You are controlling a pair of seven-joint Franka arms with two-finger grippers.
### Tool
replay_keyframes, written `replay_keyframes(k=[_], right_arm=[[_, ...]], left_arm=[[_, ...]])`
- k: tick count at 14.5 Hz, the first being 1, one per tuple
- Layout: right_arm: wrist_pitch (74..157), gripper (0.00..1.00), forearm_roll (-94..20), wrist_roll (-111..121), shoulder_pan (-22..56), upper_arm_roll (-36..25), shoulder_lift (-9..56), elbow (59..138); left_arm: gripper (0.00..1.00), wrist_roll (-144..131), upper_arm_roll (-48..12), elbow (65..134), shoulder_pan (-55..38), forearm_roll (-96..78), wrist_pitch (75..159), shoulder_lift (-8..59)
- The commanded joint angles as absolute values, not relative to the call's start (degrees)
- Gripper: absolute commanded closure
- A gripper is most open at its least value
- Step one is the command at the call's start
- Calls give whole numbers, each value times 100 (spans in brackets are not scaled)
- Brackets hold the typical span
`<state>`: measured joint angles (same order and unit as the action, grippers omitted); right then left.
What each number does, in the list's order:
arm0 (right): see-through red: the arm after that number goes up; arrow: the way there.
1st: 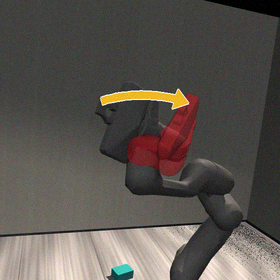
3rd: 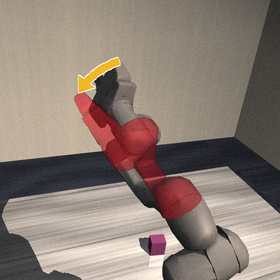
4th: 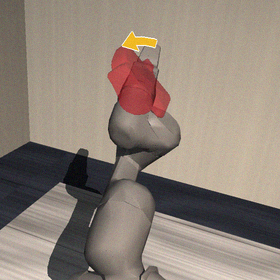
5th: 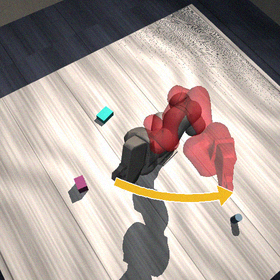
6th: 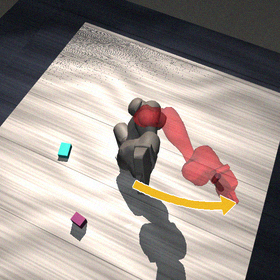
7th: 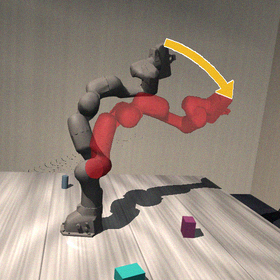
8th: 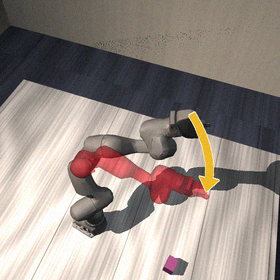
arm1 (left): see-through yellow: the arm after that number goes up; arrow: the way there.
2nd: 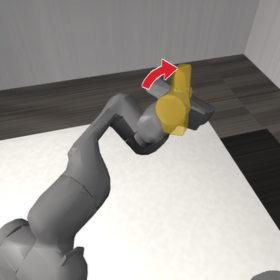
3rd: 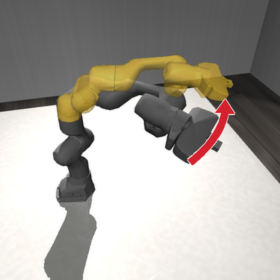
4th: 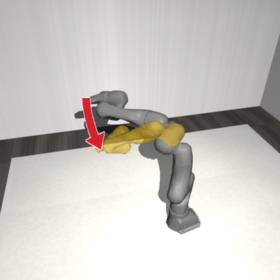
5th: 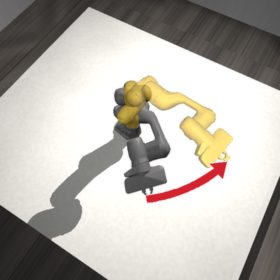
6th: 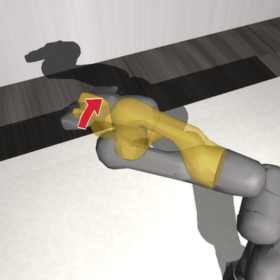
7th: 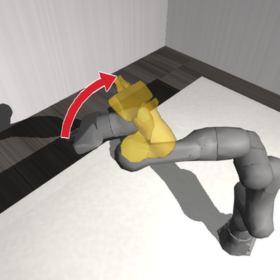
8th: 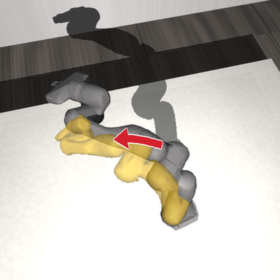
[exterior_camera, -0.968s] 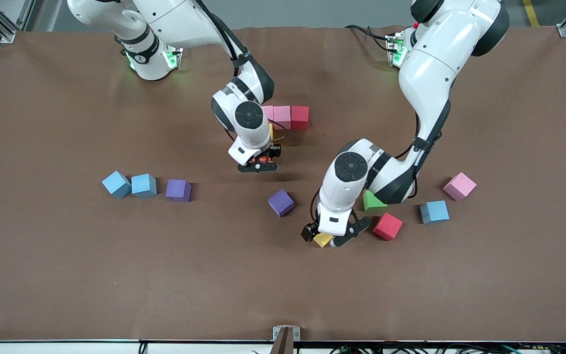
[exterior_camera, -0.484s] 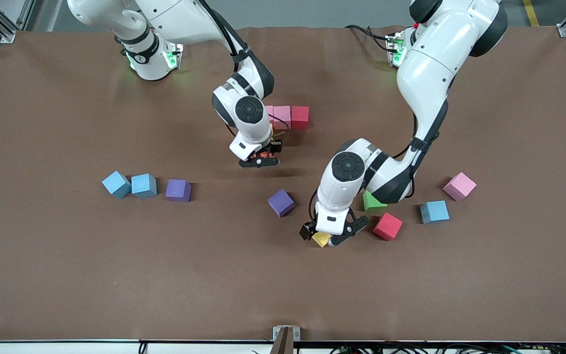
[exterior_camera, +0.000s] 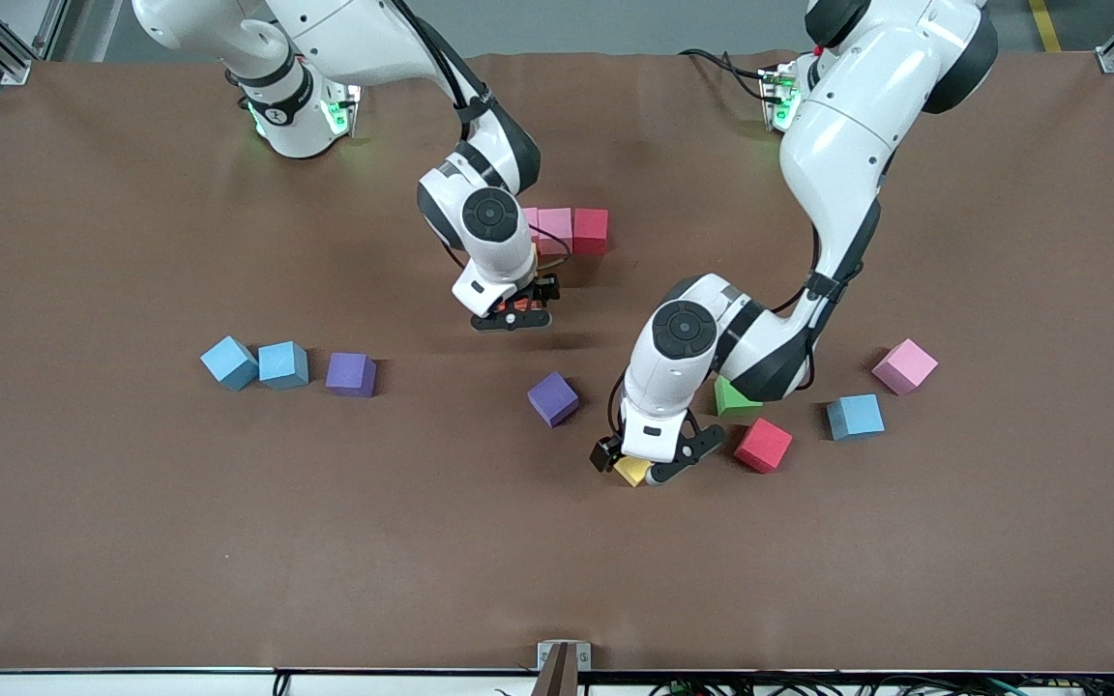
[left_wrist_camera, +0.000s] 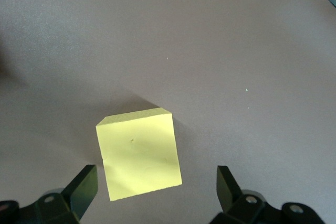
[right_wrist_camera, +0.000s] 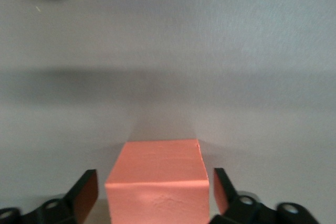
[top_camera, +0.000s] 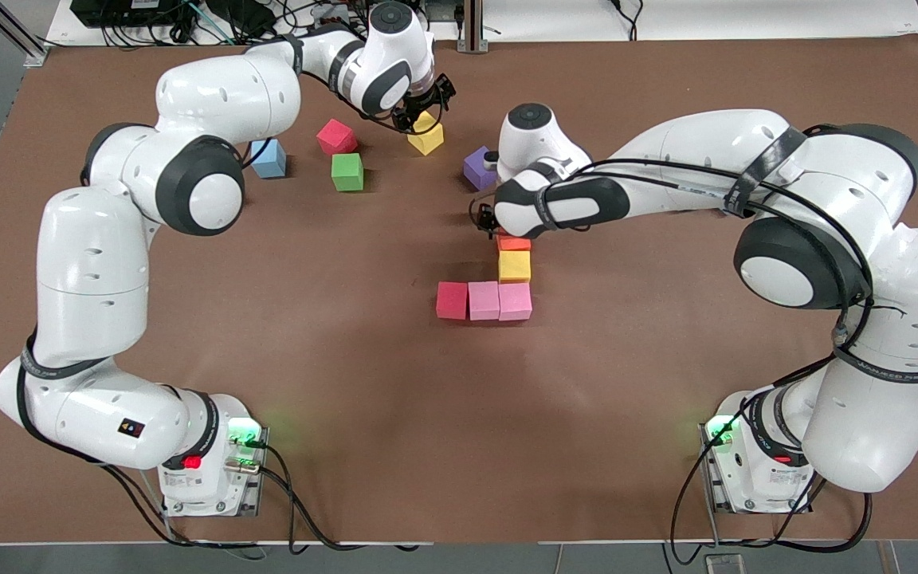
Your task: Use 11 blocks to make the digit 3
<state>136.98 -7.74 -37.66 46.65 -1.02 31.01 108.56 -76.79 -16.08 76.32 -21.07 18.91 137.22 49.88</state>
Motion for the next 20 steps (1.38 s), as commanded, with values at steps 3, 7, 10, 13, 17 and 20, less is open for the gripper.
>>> replay_keyframes(k=[3, 7, 10, 13, 17, 20], right_arm=[[12464, 0, -809, -3666, 4193, -62, 2927, 9943], [12384, 0, -809, -2684, 3947, -62, 3163, 9301], [12392, 0, -817, -1682, 3876, -70, 3514, 8852], [12427, 0, -817, -1591, 3867, -70, 3875, 8412], [12445, 0, -765, -1573, 3920, -79, 4350, 7885], [12489, 0, -765, -1433, 3946, -79, 4639, 7499]], left_arm=[[0, -7699, -1538, 7532, -2180, 1881, 13641, 5010], [0, -7708, -1538, 7523, -2127, 1811, 13641, 5027], [0, -7690, -1538, 7523, -2092, 1802, 13641, 5097], [0, -7699, -1538, 7515, -2057, 1479, 13632, 5141], [0, -7664, -1529, 7506, -2039, 1397, 13632, 5185], [0, -7638, -1529, 7506, -1934, 1397, 13632, 5212]])
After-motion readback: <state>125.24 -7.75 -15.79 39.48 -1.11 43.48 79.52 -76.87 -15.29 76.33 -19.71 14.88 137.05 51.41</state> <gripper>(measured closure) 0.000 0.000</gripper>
